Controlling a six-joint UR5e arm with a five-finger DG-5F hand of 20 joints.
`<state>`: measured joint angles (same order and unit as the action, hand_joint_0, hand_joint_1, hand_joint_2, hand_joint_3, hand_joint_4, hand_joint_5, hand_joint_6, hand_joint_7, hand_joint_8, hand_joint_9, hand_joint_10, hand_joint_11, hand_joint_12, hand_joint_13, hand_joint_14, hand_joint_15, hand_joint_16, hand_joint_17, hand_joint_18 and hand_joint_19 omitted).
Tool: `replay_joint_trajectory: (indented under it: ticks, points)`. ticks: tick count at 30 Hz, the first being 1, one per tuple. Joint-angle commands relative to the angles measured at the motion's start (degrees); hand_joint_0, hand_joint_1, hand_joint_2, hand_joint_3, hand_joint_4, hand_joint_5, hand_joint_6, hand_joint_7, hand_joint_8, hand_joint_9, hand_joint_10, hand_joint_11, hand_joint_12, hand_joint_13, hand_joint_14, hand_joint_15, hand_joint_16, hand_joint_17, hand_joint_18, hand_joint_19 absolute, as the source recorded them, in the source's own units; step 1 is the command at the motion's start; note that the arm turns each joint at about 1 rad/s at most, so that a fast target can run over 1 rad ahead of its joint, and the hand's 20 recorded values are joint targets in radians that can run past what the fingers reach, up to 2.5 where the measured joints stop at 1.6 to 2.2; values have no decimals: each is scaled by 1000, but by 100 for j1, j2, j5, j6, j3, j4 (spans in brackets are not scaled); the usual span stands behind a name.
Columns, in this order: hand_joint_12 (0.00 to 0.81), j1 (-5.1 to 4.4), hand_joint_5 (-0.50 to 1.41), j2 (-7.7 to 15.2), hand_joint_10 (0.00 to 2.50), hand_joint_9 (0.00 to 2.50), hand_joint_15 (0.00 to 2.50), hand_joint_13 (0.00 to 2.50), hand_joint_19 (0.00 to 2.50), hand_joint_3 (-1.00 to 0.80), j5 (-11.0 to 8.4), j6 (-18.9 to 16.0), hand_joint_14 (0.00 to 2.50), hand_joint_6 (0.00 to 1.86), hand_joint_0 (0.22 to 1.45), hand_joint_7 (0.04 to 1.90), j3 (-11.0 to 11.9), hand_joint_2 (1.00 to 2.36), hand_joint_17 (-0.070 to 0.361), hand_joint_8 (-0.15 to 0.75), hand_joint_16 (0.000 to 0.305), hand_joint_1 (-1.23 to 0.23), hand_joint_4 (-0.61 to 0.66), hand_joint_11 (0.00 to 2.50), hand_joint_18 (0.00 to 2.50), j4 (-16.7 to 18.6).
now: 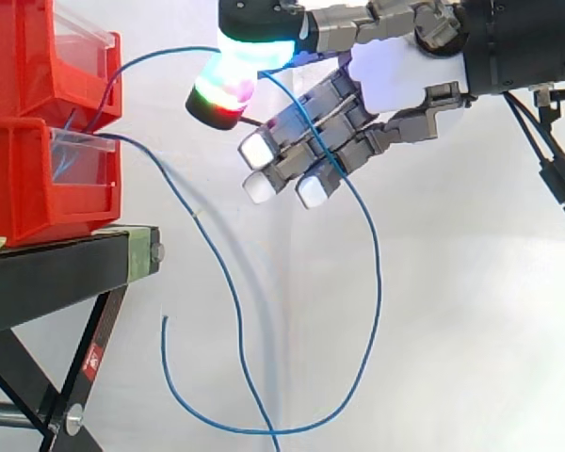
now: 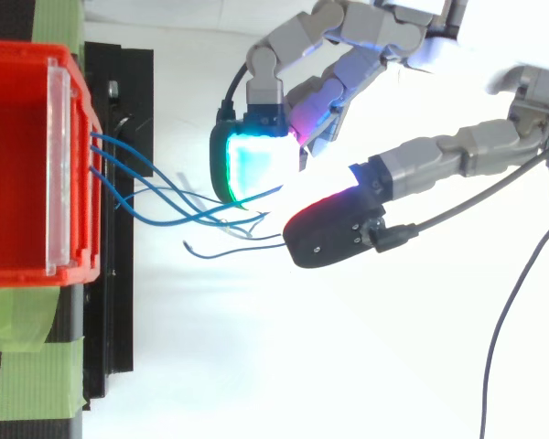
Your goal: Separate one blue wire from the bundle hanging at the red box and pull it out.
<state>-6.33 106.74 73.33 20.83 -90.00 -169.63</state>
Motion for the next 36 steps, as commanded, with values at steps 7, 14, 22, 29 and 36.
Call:
replay_joint_trajectory:
  ticks: [7,14,22,29,36]
  points:
    - [500,9,-76,4,11,817,477,681,522,-163,-2,0,10,870,499,1070,0,1254,150,355,67,-714,-210,496,856,-8]
    - [500,9,-77,4,11,794,467,652,512,-157,-2,0,8,870,508,1065,0,1224,150,359,67,-735,-199,473,828,-35]
    - [497,-9,-77,-5,10,745,450,588,488,-152,24,9,8,869,510,1075,0,1223,153,353,68,-757,-191,430,756,-35]
    - [503,0,-71,4,9,734,451,575,462,-138,15,26,9,868,493,1082,0,1284,158,356,70,-759,-196,415,723,-26]
    - [504,0,-68,4,12,737,455,574,456,-142,15,35,8,866,487,1093,0,1318,159,356,71,-765,-197,413,714,-26]
